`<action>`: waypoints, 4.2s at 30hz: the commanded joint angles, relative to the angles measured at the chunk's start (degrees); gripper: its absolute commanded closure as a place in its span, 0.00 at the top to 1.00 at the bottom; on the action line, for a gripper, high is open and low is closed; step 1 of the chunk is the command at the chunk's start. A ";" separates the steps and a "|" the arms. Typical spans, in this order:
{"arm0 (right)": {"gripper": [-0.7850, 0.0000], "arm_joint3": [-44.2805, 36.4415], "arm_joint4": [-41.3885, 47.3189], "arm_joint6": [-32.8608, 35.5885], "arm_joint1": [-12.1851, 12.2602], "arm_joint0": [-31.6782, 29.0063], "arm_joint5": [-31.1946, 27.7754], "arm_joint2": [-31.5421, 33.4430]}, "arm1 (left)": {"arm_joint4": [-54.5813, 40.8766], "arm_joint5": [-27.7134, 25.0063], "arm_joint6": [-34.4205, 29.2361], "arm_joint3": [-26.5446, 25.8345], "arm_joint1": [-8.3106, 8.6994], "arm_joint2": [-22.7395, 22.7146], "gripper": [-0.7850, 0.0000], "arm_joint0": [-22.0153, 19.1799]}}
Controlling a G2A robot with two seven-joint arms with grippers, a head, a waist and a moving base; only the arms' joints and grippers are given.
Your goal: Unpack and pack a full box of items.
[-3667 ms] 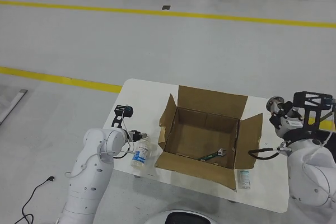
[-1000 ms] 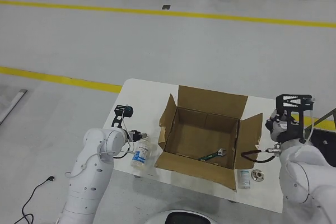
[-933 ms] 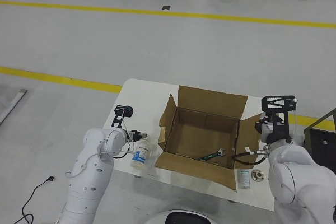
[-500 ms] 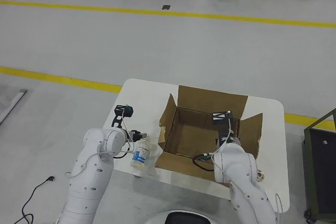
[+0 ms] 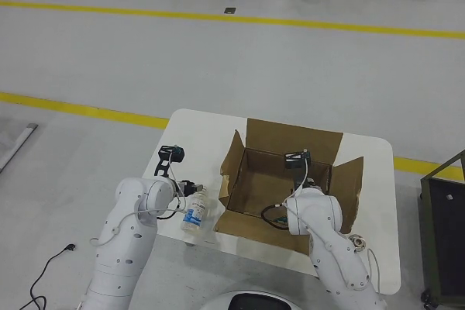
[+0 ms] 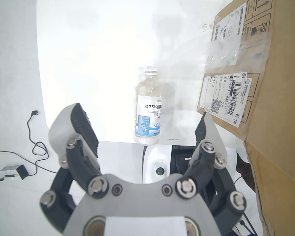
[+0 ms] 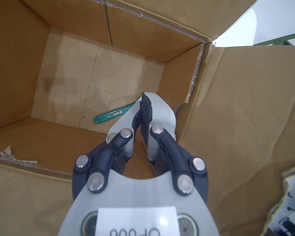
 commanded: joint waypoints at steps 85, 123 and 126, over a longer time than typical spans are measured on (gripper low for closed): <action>0.43 33.65 1.42 -8.47 -19.80 6.07 15.04 23.62 | 0.00 0.00 0.00 0.00 0.00 0.00 1.00 0.00; 0.36 45.69 -6.33 -10.48 -24.15 13.87 17.04 33.13 | 0.00 0.00 0.00 0.00 0.00 0.00 1.00 0.00; 0.35 46.20 -6.71 -10.58 -24.28 14.22 17.15 33.70 | 0.00 0.00 0.00 0.00 0.00 0.00 1.00 0.00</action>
